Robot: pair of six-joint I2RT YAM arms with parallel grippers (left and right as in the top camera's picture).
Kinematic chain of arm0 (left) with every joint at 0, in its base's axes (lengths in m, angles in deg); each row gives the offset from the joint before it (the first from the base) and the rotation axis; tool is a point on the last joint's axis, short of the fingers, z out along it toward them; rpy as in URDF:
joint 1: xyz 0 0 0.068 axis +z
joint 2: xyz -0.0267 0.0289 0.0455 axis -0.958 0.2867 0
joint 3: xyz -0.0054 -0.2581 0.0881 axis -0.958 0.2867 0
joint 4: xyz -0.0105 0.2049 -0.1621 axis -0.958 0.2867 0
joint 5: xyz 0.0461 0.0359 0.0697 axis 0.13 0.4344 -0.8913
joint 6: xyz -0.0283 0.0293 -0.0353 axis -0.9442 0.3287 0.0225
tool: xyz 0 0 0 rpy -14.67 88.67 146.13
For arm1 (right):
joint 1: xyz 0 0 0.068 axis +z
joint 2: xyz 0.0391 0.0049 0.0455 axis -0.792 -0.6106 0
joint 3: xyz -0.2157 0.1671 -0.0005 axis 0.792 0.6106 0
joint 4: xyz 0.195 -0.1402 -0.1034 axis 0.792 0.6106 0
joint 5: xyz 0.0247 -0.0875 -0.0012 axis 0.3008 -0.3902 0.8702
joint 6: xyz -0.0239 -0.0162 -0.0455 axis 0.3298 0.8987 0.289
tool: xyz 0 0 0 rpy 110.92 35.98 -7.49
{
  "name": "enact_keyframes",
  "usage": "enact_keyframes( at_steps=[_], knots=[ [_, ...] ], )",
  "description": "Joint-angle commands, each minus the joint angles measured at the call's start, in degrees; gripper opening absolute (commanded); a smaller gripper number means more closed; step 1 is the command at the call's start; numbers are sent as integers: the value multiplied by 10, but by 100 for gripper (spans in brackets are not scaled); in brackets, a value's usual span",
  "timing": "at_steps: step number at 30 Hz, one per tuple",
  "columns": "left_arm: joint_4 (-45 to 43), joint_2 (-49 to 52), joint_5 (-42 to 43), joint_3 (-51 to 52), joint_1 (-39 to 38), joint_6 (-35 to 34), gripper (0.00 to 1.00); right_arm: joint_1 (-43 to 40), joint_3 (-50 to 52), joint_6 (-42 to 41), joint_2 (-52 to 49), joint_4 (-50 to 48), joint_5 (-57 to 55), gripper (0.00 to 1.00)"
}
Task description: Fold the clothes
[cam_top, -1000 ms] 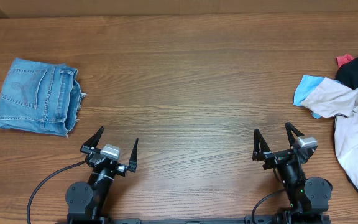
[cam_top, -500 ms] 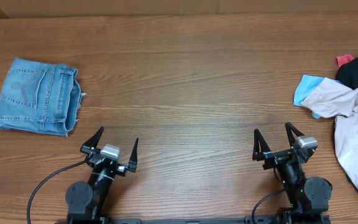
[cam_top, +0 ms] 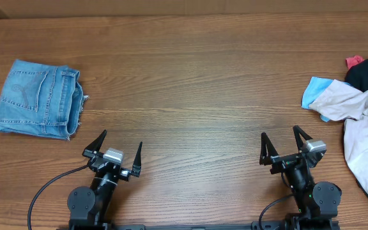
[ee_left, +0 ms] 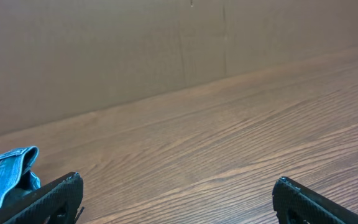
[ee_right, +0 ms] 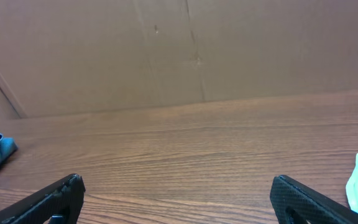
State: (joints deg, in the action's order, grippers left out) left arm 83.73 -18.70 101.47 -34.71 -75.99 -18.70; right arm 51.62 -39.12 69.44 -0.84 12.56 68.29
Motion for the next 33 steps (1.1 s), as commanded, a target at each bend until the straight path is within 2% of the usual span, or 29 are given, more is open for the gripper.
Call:
enact_keyframes(
  at_steps=[1, 12, 17, 24, 27, 29, 31, 33],
  knots=[
    [-1, -5, -3, 2, -4, 7, 100, -1, 3, -2, 5, -2, 0, 100],
    [-1, -5, -2, 2, -4, 7, 100, -1, 3, -2, 5, -2, -26, 100],
    [-4, -5, 44, 2, -4, 6, 100, -1, 3, -2, 5, -1, -22, 100],
    [-7, -5, 128, 2, -4, -96, 100, -1, 3, -7, 3, -21, 66, 100],
    [-32, -5, 128, -7, -4, -131, 100, -1, 2, -93, 3, -87, 93, 100],
    [-44, -5, 127, -35, -4, -127, 100, -1, -7, -126, 3, -114, 93, 100],
    [-40, -2, 122, -97, -4, -82, 100, -1, -34, -128, 3, -129, 94, 100],
    [1, 28, 83, -178, -4, -41, 100, -1, -81, -113, -7, -128, 80, 100]
  ],
)
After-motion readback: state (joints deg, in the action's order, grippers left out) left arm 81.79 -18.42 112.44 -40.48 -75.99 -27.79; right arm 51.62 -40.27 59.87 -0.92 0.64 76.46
